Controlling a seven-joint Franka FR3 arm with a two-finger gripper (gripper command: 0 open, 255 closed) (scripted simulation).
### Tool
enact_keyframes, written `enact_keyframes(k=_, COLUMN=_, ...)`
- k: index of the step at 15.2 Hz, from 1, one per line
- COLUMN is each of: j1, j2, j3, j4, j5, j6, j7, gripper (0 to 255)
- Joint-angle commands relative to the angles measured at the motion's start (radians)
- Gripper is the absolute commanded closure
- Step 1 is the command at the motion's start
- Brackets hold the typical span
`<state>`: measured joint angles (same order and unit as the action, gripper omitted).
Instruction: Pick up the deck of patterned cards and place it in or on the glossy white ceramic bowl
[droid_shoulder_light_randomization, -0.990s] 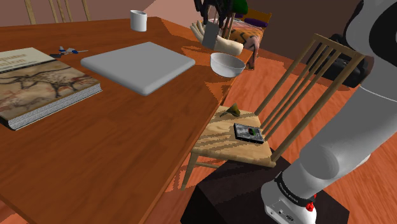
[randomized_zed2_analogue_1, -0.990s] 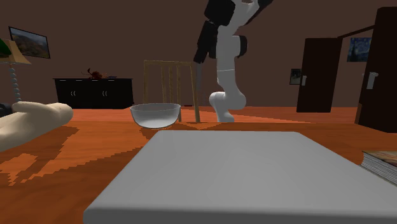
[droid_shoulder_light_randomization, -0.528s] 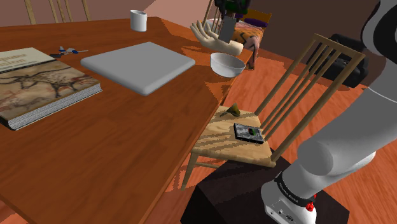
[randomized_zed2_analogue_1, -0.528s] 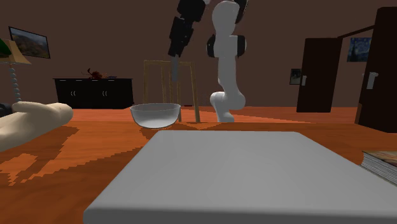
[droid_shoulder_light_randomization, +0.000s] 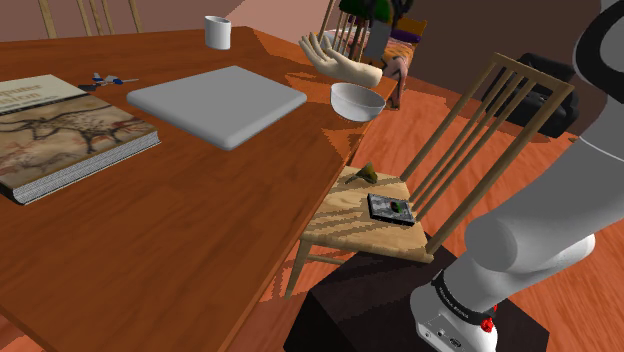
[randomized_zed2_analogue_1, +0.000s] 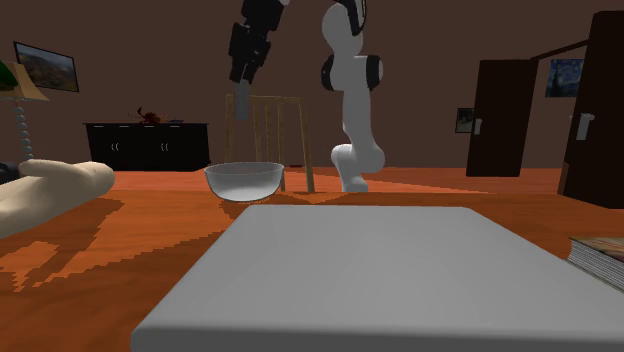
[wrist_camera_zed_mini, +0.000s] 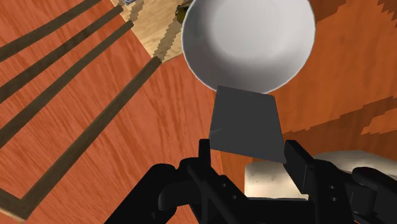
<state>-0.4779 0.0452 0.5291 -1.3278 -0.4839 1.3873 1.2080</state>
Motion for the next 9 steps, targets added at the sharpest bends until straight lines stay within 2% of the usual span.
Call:
enact_keyframes(k=1, j1=-0.008, j2=-0.014, j3=-0.006, j4=-0.037, j5=0.010, j6=0.027, j7=0.000, gripper=255)
enact_keyframes(k=9, j1=-0.025, j2=-0.071, j3=-0.022, j4=-0.208, j5=0.044, j6=0.149, j7=0.028, gripper=255)
